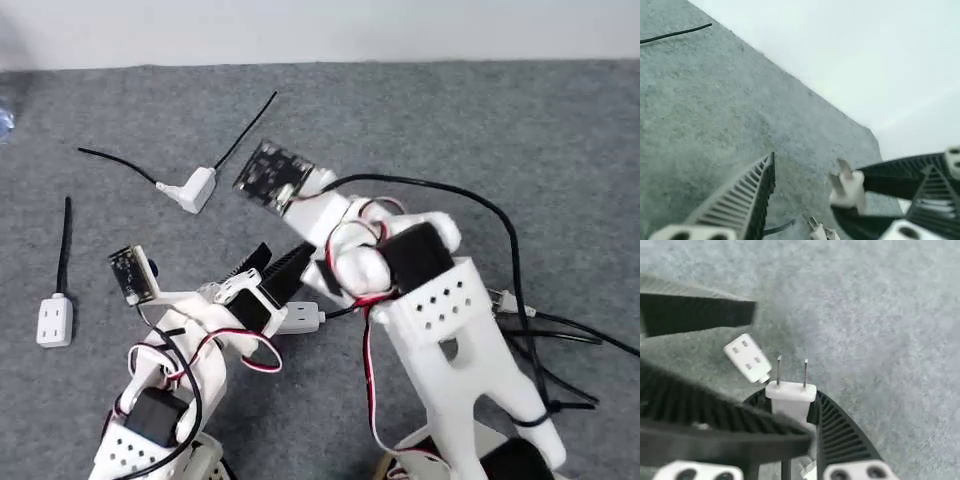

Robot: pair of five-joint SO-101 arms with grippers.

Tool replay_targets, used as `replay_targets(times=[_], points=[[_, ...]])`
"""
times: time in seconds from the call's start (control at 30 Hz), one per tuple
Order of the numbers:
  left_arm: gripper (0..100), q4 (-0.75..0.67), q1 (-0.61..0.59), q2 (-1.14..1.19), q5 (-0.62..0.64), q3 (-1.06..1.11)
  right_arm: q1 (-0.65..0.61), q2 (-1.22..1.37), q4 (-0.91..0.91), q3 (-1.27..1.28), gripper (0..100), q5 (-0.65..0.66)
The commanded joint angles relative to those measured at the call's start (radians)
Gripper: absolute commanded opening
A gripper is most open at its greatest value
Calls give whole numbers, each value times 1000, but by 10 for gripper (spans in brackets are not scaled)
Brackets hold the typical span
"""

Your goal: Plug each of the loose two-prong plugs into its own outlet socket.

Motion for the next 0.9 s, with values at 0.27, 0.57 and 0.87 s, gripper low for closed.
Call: replay_targets(times=[0.27,0.57,0.87], points=[[423,14,-54,-31,12,-19,-39,-36,113,-137,9,9],[423,17,-83,-26,9,-12,-38,-35,176,-258,9,9],[423,31,-80,-26,8,7,-2,-36,166,-298,9,9]])
